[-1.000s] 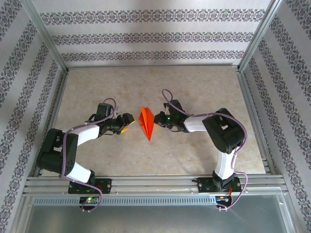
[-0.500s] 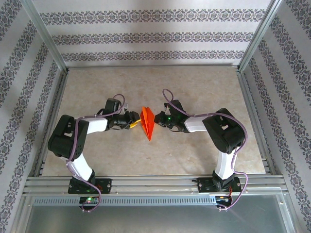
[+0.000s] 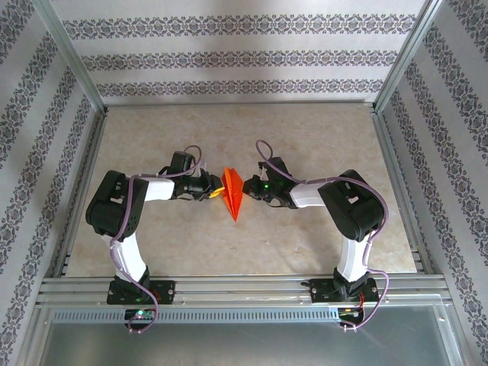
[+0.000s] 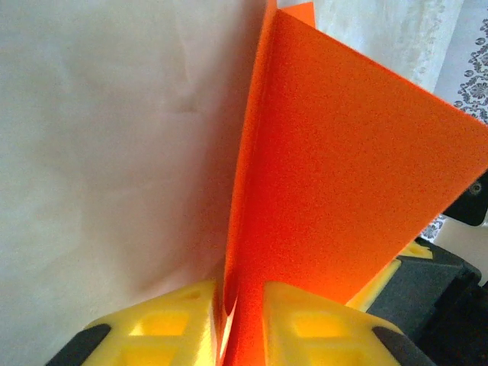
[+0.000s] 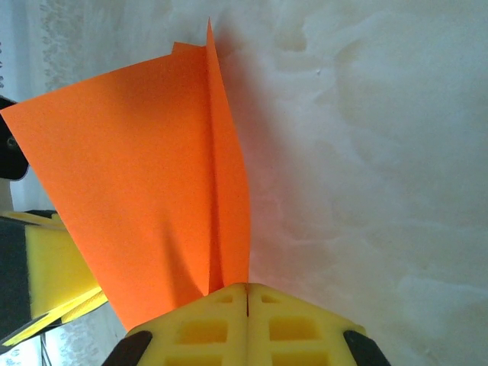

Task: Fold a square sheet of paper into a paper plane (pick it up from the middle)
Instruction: Turn over the paper plane at the center of the table, then move the paper plane to the top-center of the table.

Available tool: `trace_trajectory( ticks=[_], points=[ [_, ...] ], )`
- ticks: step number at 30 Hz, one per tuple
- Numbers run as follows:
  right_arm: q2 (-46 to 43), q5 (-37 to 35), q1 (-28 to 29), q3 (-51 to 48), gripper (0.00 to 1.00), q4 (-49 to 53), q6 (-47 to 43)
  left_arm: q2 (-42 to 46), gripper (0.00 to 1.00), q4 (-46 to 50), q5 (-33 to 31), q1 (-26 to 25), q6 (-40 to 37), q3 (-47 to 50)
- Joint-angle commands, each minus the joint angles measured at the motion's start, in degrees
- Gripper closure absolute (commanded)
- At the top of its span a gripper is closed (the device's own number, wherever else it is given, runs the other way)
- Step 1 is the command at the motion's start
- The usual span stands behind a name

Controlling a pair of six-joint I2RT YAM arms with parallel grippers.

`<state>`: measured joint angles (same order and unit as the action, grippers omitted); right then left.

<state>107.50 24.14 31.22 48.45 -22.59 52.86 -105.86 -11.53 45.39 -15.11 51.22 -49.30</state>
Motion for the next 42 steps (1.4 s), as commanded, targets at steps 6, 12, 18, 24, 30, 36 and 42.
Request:
trace_trajectory(
  ticks=[6, 12, 18, 24, 30, 36, 42],
  points=[
    [-2.5, 0.6, -1.0, -0.7, 1.0, -0.8, 0.6, -0.2, 0.97, 2.5, -0.8, -1.0, -3.6, -2.7],
    [-5.1, -0.7, -2.2, -1.1, 1.0, 0.0, -0.2, 4.9, 1.0, 5.7, -7.0, -0.9, -4.5, -2.4],
    [-4.5, -0.9, -2.7, -0.9, 1.0, 0.1, 0.0, 7.0, 1.0, 5.1, -10.9, -0.9, -2.5, -1.0],
    [-3.7, -1.8, -2.8, -1.6, 1.0, -0.1, 0.9, 7.1, 1.0, 5.0, -14.1, -0.9, -0.1, 0.5],
    [-1.7, -0.9, -3.1, -1.1, 1.0, -0.1, 1.6, 5.6, 1.0, 4.1, -14.0, -0.9, 2.8, 1.6],
    [0.6, 0.2, -3.1, -0.5, 1.0, 0.0, 2.5, 3.9, 1.0, 5.9, -13.9, -0.9, 4.2, 1.4],
    [1.5, 0.6, -3.2, -0.4, 1.0, 0.3, 3.0, 2.6, 1.0, 7.9, -14.2, -1.0, 5.7, 0.9]
  ],
)
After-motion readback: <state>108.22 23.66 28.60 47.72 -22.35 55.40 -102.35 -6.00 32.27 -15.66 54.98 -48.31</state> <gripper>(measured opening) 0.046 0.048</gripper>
